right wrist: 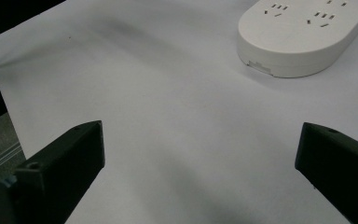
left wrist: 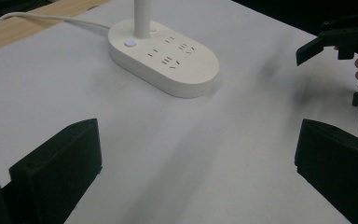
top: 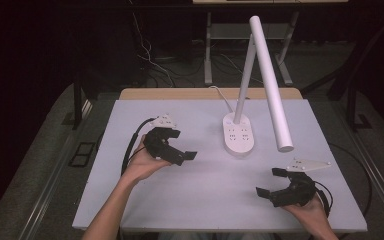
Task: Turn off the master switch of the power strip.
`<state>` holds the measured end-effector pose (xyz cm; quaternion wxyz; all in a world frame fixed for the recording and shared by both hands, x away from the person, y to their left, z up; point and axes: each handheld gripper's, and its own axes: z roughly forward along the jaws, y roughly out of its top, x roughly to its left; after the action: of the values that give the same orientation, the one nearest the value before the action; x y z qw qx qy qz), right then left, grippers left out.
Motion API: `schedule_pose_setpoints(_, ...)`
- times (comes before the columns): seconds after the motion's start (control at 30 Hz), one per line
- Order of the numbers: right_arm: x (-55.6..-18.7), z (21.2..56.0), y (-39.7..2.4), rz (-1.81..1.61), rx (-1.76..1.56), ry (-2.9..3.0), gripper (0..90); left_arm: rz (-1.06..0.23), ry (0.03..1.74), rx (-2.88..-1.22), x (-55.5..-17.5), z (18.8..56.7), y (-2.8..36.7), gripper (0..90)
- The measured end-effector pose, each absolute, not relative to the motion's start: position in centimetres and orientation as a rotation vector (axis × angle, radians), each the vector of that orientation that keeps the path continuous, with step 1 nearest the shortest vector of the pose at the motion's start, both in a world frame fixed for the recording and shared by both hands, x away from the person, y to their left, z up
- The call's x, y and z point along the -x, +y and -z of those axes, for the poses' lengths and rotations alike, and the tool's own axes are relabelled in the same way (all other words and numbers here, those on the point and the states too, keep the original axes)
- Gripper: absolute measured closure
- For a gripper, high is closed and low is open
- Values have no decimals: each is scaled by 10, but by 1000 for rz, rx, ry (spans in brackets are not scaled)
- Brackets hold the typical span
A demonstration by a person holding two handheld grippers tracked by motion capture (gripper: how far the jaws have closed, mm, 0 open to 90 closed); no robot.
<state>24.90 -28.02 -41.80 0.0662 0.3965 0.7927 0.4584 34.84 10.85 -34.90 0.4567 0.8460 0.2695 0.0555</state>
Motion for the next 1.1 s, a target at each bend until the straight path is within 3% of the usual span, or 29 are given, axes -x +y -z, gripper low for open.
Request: schedule_pose_setpoints(1.1, -248, 417, -282, -1380, -1188, 2387, 6, -127, 718, -2083, -405, 342, 78, 0)
